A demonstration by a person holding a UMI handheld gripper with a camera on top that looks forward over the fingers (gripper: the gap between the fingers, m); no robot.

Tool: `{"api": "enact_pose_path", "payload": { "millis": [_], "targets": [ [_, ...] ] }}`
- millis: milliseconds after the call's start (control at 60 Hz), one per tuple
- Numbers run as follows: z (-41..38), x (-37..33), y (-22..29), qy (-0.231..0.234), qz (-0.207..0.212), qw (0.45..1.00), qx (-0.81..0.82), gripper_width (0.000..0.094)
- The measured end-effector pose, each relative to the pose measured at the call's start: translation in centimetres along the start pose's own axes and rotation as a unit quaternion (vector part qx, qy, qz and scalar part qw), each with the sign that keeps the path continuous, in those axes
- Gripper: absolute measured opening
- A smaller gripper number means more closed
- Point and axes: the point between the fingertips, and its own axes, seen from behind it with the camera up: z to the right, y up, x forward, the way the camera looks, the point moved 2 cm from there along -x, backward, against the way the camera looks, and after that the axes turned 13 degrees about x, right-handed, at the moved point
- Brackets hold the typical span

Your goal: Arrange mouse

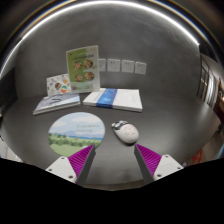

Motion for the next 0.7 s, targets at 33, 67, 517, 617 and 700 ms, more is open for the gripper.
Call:
{"api": "enact_pose_path", "payload": {
  "millis": [33,67,517,617,700],
  "targets": [
    [0.0,0.4,0.5,-0.001,0.000,1.000,-0.007,0.0822],
    [-0.2,0.9,0.6,0.002,-0.002,1.000,-0.014,0.0821],
    [-12.1,2.4,-2.4,0.061,-0.047,0.997,-0.010,0.0795],
    [-15.6,1.0,-3.1,0.061,-0.042,0.997,-0.010,0.0693],
    [-17.8,-0.9,-4.1,0.049,-0.031,0.998,0.006,0.0533]
  ]
}}
